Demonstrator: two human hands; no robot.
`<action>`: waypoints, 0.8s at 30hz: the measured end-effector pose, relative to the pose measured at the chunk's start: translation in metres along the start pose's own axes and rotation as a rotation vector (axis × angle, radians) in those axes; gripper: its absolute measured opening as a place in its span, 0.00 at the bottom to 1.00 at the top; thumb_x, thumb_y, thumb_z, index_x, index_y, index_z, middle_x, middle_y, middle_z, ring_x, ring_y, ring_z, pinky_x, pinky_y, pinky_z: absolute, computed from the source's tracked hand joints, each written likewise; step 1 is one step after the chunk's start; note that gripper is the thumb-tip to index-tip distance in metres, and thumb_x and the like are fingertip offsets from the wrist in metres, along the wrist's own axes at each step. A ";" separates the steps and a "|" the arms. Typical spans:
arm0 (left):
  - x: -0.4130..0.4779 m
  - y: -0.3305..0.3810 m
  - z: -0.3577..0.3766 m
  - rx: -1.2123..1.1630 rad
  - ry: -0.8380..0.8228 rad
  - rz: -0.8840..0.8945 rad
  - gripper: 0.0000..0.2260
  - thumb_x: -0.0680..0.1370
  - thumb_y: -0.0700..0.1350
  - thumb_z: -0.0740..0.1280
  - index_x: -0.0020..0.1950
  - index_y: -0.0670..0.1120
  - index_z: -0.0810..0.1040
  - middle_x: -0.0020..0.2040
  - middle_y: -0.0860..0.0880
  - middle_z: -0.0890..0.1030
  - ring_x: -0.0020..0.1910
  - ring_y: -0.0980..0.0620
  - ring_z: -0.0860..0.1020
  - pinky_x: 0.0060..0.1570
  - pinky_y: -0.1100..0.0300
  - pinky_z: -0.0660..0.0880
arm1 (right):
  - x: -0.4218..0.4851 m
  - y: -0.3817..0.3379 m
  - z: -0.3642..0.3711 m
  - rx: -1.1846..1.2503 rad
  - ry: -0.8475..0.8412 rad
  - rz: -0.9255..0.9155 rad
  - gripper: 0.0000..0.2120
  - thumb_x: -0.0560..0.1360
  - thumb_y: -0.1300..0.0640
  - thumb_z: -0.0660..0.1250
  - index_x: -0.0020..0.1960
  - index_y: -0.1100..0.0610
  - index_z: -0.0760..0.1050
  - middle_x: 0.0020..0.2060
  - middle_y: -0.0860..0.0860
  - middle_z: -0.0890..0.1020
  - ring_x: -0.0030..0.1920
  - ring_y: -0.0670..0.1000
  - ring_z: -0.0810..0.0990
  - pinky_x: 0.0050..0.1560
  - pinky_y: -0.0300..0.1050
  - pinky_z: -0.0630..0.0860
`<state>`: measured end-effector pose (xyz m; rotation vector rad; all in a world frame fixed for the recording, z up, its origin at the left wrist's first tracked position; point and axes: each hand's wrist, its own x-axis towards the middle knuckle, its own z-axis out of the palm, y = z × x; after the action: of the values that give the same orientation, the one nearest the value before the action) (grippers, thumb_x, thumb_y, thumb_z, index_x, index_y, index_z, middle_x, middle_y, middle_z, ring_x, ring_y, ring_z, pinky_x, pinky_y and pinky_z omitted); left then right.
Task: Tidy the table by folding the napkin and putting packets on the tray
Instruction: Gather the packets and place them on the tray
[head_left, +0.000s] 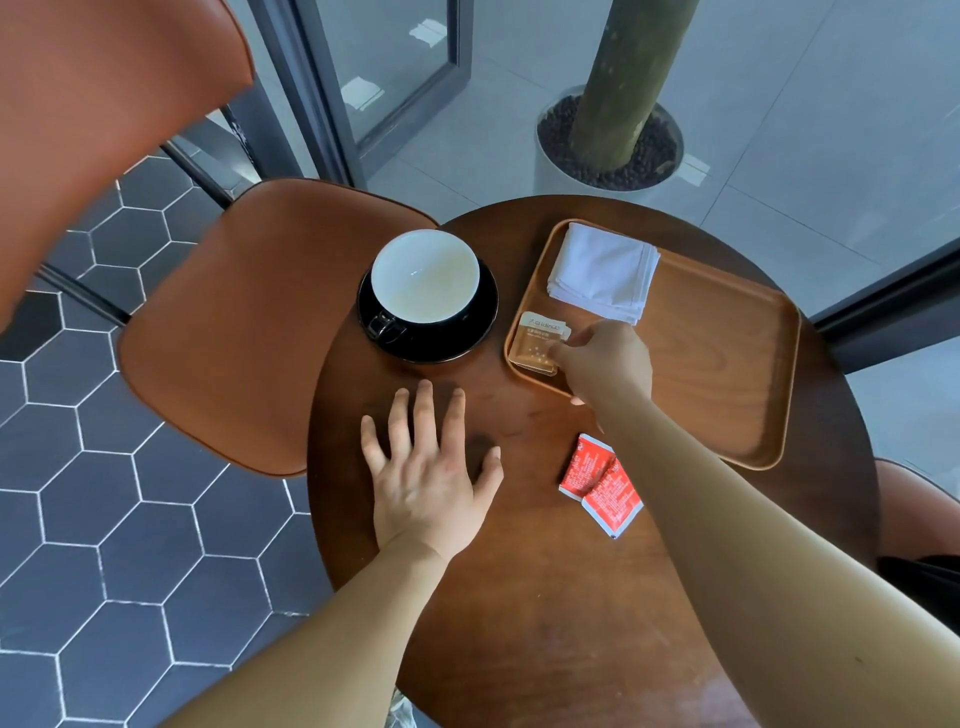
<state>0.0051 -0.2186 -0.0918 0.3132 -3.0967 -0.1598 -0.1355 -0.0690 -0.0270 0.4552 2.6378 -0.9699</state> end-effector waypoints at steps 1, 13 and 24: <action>0.000 0.000 0.000 0.000 0.001 0.001 0.32 0.77 0.66 0.53 0.75 0.50 0.67 0.76 0.41 0.67 0.76 0.39 0.62 0.71 0.33 0.57 | -0.001 0.001 0.001 0.007 0.005 -0.009 0.08 0.75 0.50 0.72 0.42 0.54 0.79 0.42 0.52 0.85 0.39 0.54 0.85 0.45 0.53 0.84; 0.000 0.000 0.001 0.002 0.004 0.000 0.32 0.78 0.66 0.53 0.76 0.50 0.67 0.76 0.42 0.66 0.76 0.39 0.62 0.72 0.34 0.56 | -0.007 0.013 -0.008 0.076 0.076 -0.051 0.07 0.74 0.50 0.72 0.48 0.53 0.80 0.40 0.46 0.82 0.42 0.51 0.83 0.45 0.51 0.84; 0.000 0.000 -0.001 0.009 -0.010 0.006 0.31 0.78 0.66 0.52 0.76 0.49 0.67 0.76 0.41 0.66 0.75 0.39 0.62 0.71 0.34 0.57 | -0.101 0.098 -0.041 0.042 0.173 -0.150 0.01 0.74 0.53 0.72 0.43 0.49 0.81 0.39 0.44 0.82 0.40 0.47 0.81 0.38 0.44 0.74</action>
<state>0.0047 -0.2187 -0.0906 0.3049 -3.1089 -0.1486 -0.0124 0.0092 -0.0151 0.3695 2.8462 -1.0772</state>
